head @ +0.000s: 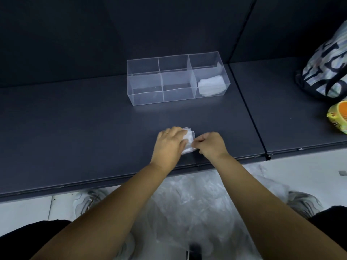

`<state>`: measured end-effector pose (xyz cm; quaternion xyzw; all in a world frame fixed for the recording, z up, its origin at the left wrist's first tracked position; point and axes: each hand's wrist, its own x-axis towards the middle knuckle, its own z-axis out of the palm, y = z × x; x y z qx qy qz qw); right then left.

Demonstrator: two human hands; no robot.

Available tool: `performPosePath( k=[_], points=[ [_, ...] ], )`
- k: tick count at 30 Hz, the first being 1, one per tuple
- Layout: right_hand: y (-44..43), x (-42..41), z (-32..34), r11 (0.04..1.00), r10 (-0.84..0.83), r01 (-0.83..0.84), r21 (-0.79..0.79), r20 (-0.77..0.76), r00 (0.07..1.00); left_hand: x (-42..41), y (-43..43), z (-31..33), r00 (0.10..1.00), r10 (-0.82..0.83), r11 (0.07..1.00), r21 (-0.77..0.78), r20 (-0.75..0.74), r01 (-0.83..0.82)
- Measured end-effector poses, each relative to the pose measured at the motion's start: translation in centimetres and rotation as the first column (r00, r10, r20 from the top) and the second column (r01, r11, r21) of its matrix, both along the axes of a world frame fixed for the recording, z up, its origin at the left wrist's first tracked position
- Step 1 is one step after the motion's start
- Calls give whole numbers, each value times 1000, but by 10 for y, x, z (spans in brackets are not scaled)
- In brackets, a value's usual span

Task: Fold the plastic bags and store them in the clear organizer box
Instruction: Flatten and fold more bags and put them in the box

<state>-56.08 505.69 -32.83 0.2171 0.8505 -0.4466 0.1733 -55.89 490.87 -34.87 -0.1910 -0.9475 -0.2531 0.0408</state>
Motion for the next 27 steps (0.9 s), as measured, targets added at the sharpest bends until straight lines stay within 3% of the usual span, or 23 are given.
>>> performPosePath(
  k=[3, 6, 11, 18, 25, 27],
  points=[
    [-2, 0, 0, 1000, -26, 26, 5, -13, 1000, 6, -7, -18, 987, -50, 955, -282, 155, 93],
    [-8, 8, -4, 995, -30, 40, 88, -105, 994, 5, -13, -26, 977, -30, 928, -357, 211, 106],
    [-16, 35, -24, 883, 55, 86, 461, -284, 957, -2, -14, -23, 964, -12, 894, -428, 266, 129],
    [-16, 38, -30, 879, 8, 156, 451, -339, 941, -3, -13, -19, 954, 97, 878, -475, 284, 53],
    [-24, 25, -12, 929, -36, 99, 355, -177, 983, 18, 4, -17, 884, 294, 890, -441, 363, -115],
    [-23, 21, -6, 966, -33, 80, 247, -190, 981, 24, 5, -15, 866, 310, 891, -437, 392, -121]
  ],
)
